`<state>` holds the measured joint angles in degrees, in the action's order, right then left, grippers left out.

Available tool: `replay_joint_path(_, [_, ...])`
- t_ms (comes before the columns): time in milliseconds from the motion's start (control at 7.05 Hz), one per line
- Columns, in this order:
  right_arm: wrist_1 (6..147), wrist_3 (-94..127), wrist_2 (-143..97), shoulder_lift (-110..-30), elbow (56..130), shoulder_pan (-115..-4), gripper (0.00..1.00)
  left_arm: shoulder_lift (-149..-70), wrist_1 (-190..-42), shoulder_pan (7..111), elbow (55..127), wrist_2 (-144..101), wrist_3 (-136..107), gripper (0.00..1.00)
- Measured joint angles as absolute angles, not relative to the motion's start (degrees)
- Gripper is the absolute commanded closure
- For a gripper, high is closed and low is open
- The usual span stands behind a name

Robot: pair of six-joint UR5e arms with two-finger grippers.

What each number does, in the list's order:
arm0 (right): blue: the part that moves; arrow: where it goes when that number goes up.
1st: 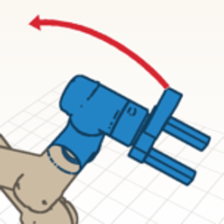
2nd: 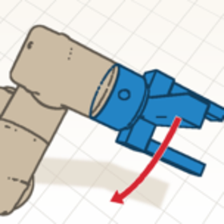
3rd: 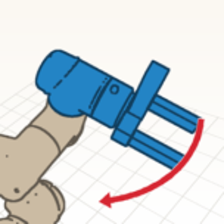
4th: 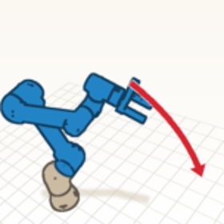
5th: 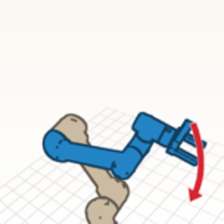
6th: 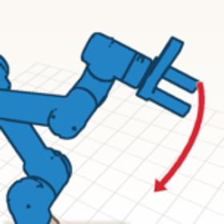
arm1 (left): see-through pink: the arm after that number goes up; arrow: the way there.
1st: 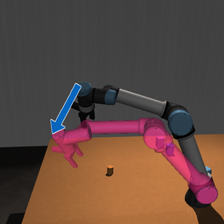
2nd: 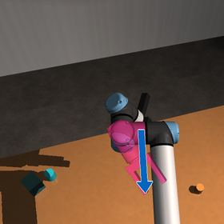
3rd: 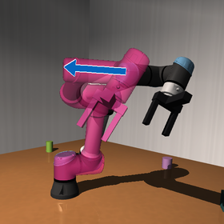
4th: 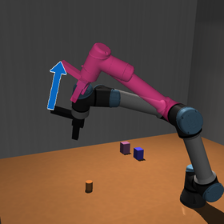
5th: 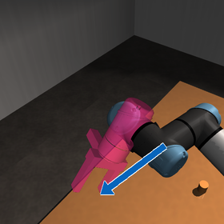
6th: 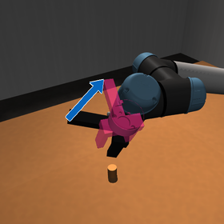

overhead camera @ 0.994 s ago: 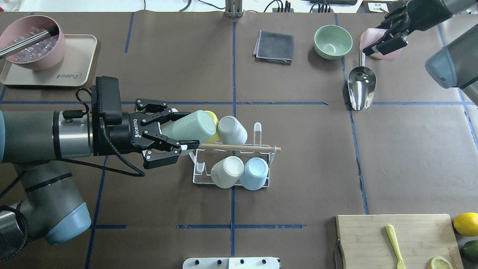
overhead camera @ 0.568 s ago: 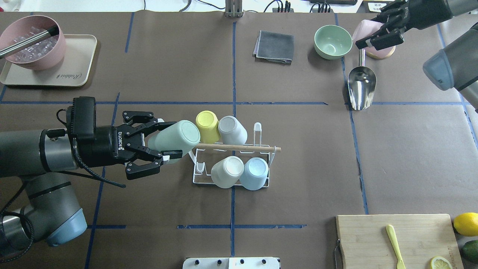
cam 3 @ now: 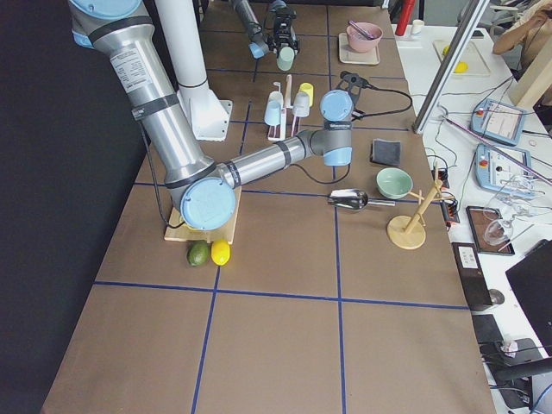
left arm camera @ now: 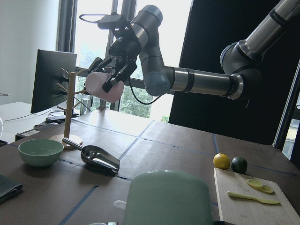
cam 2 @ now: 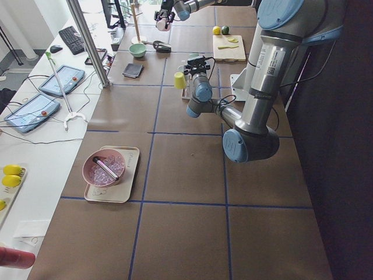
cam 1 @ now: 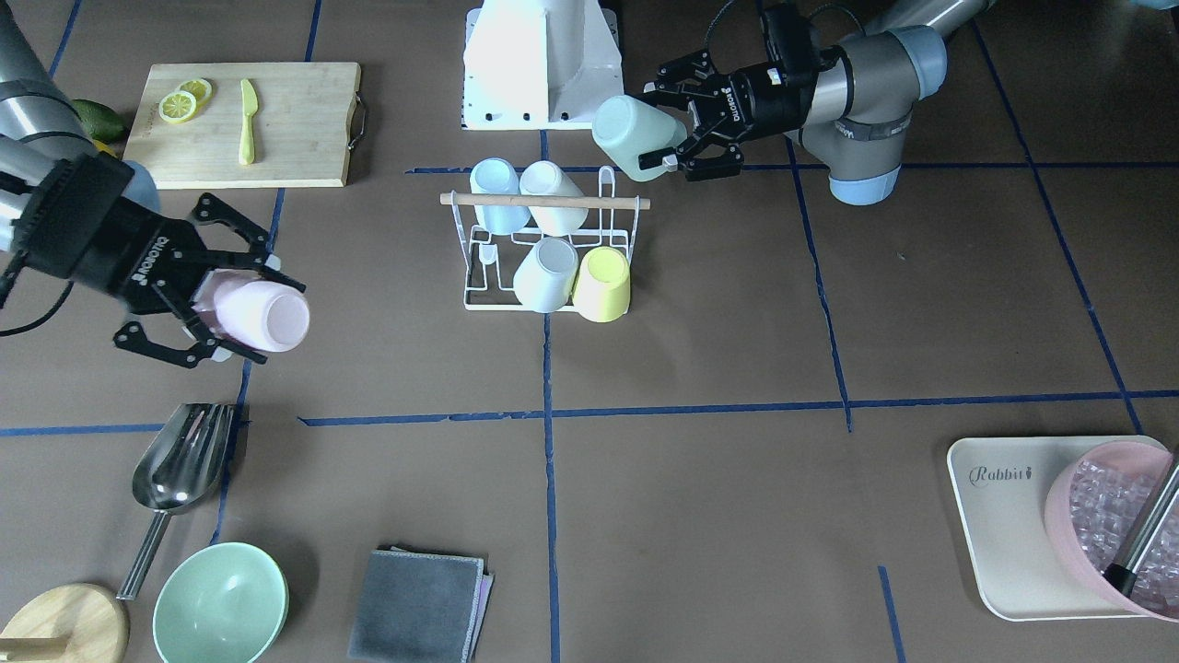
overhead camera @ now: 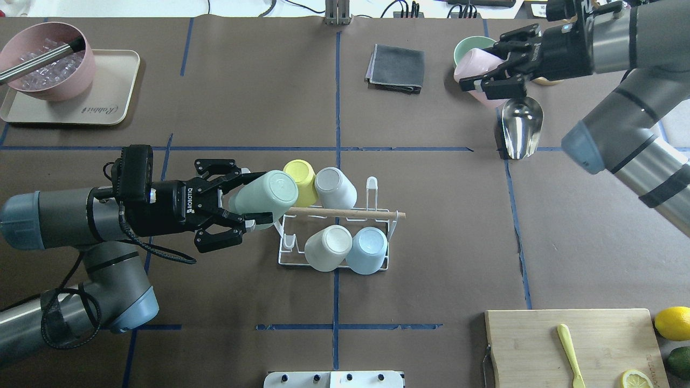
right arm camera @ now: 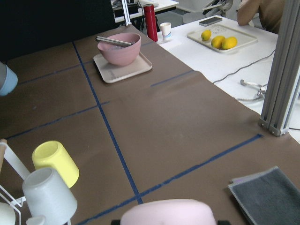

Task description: Place cup on cup holder

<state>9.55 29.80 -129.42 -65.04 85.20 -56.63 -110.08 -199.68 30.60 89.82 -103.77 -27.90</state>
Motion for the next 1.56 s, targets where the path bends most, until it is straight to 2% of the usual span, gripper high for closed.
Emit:
replay_joint_path(284, [0.9, 33.2, -116.4, -65.1, 85.1, -48.5, 1.0, -110.5, -203.6, 30.4, 88.2, -103.3, -27.6, 0.92])
replay_joint_path(852, [-14.3, 32.4, -103.3, -63.7, 82.0, -41.3, 1.0, -111.2, -207.5, 25.8, 84.6, -100.6, -27.3, 0.92])
replay_joint_path(1277, [-16.7, 20.7, -99.8, -63.0, 81.0, -37.7, 1.0, -112.6, -207.9, 24.5, 82.7, -98.5, -27.4, 0.92])
replay_joint_path(1561, [-16.2, 16.1, -99.9, -60.4, 77.6, -36.4, 1.0, -113.4, -208.7, 24.2, 80.7, -97.2, -27.6, 0.91])
